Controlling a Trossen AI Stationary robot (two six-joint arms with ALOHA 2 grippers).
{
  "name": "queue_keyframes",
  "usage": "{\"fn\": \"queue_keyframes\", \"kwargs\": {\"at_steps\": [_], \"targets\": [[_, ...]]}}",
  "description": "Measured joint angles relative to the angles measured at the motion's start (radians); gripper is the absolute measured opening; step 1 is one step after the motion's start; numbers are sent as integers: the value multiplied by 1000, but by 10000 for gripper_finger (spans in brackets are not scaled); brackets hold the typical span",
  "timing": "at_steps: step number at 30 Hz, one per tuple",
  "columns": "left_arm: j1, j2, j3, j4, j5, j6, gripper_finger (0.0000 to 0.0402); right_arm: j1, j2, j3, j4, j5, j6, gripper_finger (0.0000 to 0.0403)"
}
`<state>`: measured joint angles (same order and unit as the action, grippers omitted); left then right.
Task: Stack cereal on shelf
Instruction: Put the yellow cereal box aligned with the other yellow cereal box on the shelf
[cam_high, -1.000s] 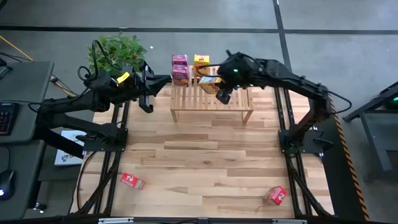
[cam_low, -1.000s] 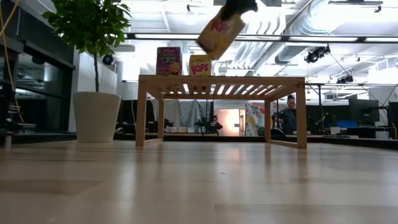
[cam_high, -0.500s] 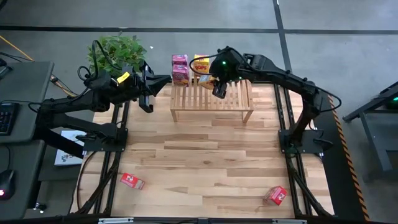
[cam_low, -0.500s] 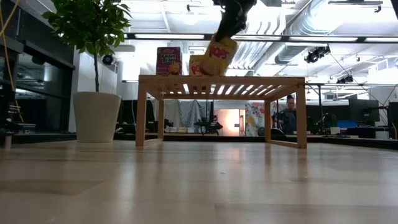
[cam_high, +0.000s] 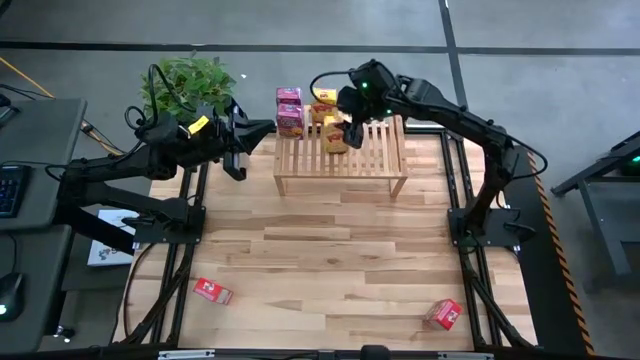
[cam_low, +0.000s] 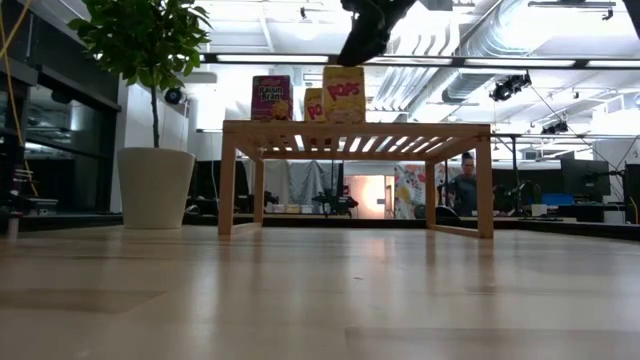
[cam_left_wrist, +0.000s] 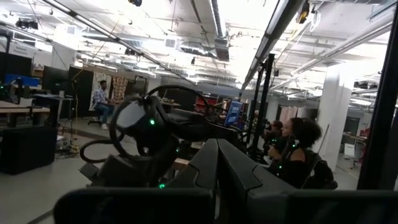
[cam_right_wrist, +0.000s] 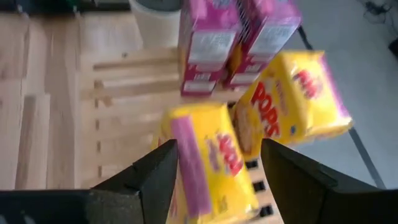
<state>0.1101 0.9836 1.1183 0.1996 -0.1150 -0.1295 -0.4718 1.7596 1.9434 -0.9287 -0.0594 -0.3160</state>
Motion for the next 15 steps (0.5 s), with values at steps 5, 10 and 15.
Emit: {"fn": "queue_keyframes", "kwargs": {"at_steps": [5, 10, 15], "targets": [[0, 0, 0, 0, 0, 1, 0, -17, -2, 0, 84, -57, 24, 224], [0, 0, 0, 0, 0, 1, 0, -47, -38, 0, 96, -156, 90, 224], [0, 0, 0, -1, -1, 54, 0, -90, -96, 0, -7, -234, 132, 224]]}}
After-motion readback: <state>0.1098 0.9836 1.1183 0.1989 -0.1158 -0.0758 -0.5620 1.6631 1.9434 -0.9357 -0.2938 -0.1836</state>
